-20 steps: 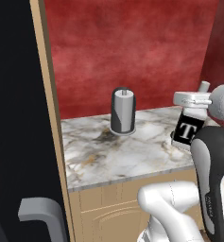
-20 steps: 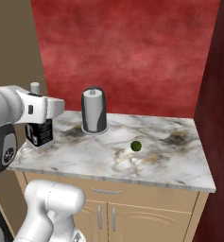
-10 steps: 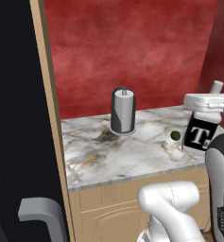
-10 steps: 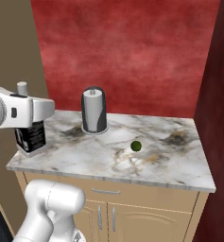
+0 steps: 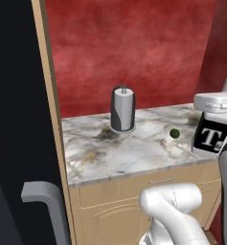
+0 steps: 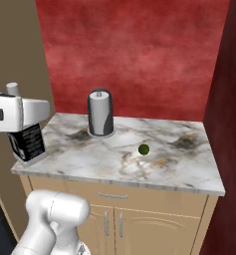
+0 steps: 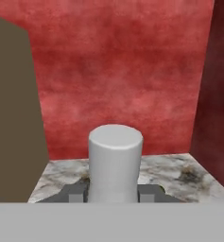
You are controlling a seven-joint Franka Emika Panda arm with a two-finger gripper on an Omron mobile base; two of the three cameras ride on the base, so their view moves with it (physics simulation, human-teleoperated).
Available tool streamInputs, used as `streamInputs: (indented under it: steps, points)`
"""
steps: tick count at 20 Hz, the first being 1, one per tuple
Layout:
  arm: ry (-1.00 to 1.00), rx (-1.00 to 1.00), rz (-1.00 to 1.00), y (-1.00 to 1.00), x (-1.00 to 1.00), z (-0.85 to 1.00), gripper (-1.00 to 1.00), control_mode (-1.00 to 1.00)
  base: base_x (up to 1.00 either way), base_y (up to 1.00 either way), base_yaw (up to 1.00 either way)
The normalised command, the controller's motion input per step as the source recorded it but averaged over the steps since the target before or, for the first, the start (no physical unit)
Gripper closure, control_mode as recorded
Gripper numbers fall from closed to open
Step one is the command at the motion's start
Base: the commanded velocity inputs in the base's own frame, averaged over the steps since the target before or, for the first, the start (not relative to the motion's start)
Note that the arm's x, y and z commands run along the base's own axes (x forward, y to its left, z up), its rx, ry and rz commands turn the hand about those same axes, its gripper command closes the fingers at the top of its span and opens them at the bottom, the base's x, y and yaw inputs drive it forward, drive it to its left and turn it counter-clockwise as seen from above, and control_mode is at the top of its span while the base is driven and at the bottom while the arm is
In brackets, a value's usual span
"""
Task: Place the liquors on the top shelf of the fridge to keep them out of children's reach, and place the lime on lower shelves for easy access.
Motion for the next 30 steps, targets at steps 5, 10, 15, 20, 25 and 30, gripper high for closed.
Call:
streamInputs:
  steps: [5, 10, 15, 20, 25, 30]
  points:
    - [0.00, 0.00, 0.00, 0.00, 0.00, 0.00, 1.00, 1.00, -0.78, 0.00, 0.00]
    - [0.00, 0.00, 0.00, 0.00, 0.00, 0.00, 1.00, 1.00, -0.99, 0.00, 0.00]
    - [0.00, 0.00, 0.00, 0.00, 0.00, 0.00, 1.00, 1.00, -0.99, 0.06, 0.02]
    - [0.00, 0.00, 0.00, 0.00, 0.00, 0.00, 1.00, 1.00, -0.64, 0.37, 0.02]
    - [0.00, 0.00, 0.00, 0.00, 0.00, 0.00, 1.00, 1.00, -0.15, 0.66, 0.02]
    - [0.00, 0.00, 0.00, 0.00, 0.00, 0.00, 1.00, 1.00, 0.00, 0.84, 0.02]
